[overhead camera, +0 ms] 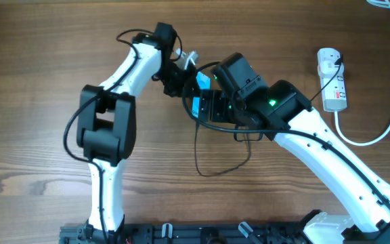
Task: Plug charger to phone and switch on socket
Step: 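Lower the phone onto the table with the left gripper and release both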
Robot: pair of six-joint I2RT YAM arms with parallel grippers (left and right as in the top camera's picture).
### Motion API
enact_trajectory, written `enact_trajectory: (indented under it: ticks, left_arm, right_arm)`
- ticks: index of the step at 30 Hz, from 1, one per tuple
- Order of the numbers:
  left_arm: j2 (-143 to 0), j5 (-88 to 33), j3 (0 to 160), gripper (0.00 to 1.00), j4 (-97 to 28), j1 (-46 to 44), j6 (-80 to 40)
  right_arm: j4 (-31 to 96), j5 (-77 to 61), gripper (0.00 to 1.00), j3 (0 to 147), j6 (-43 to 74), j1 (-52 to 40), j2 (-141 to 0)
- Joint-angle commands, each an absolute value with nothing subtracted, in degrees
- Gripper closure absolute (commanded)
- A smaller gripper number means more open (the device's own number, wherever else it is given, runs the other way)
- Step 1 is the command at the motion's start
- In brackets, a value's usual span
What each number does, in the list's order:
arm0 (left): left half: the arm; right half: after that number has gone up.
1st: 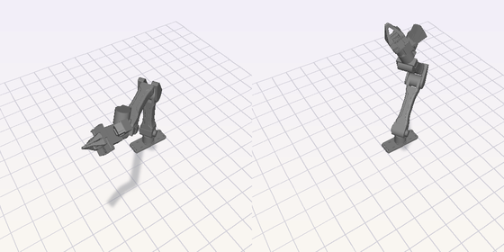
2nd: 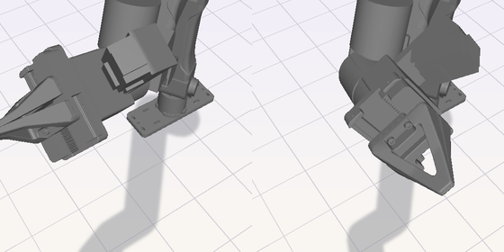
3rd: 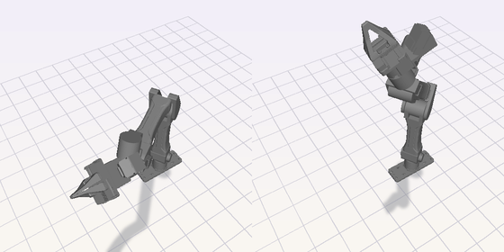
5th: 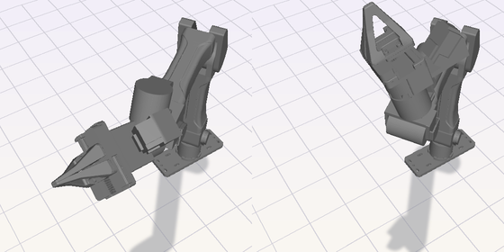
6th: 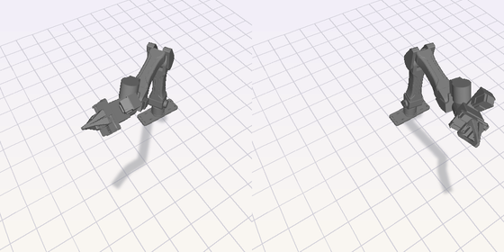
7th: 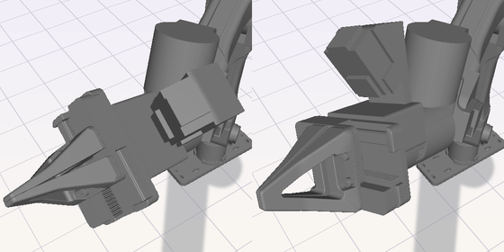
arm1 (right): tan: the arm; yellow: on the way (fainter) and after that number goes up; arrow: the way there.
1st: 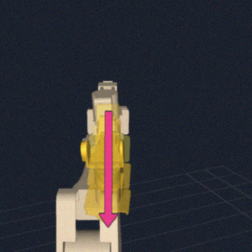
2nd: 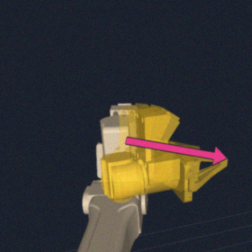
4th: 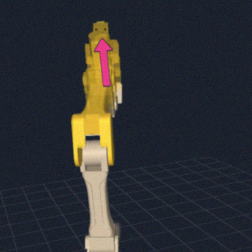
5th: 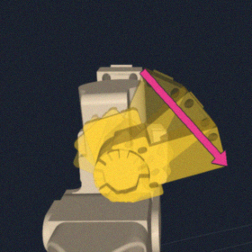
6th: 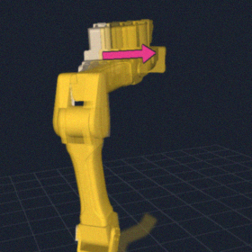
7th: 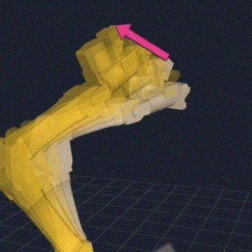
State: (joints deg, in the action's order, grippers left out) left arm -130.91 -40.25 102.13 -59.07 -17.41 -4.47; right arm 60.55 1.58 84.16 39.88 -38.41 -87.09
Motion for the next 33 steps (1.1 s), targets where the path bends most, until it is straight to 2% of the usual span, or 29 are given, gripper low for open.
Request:
enact_trajectory:
  ticks: [1,8,11,21,23,27,31,32,33]
  left_arm:
    - [-133.49,-40.62,102.32,0.96,-57.01,-18.26,-6.55]
    - [-134.08,-39.88,102.32,0.96,-54.24,-18.26,-6.94]
    - [-134.08,-37.19,102.32,0.86,-55.02,-18.28,-6.92]
    - [-134.08,-31.59,102.32,0.74,-56.58,-18.26,-6.94]
    - [-134.08,-30.48,102.32,0.65,-57.04,-18.26,-6.92]
    - [-134.08,-28.82,102.32,0.59,-57.69,-18.26,-6.94]
    - [-134.08,-25.82,102.32,0.48,-58.96,-18.26,-6.94]
    - [-134.08,-25.82,102.32,0.38,-59.18,-18.26,-6.94]
    - [-134.08,-25.82,102.32,0.21,-59.35,-18.26,-6.94]
  right_arm:
    - [61.28,3.01,0.0,85.06,40.51,-38.17,-86.52]
    - [61.58,3.05,0.0,85.06,40.51,-38.15,-86.59]
    - [61.6,3.01,0.0,85.03,40.51,-38.17,-86.78]
    - [62.7,3.01,0.0,85.01,40.56,-38.17,-86.78]
    - [62.7,3.01,0.0,85.01,40.58,-38.17,-86.78]
    - [63.48,3.03,0.0,85.01,40.66,-38.17,-86.78]
    - [63.57,3.03,0.0,85.01,40.66,-38.15,-86.78]
    - [63.72,3.27,0.0,85.01,40.69,-38.15,-86.78]
    - [63.96,3.77,0.0,85.01,40.69,-37.98,-86.78]
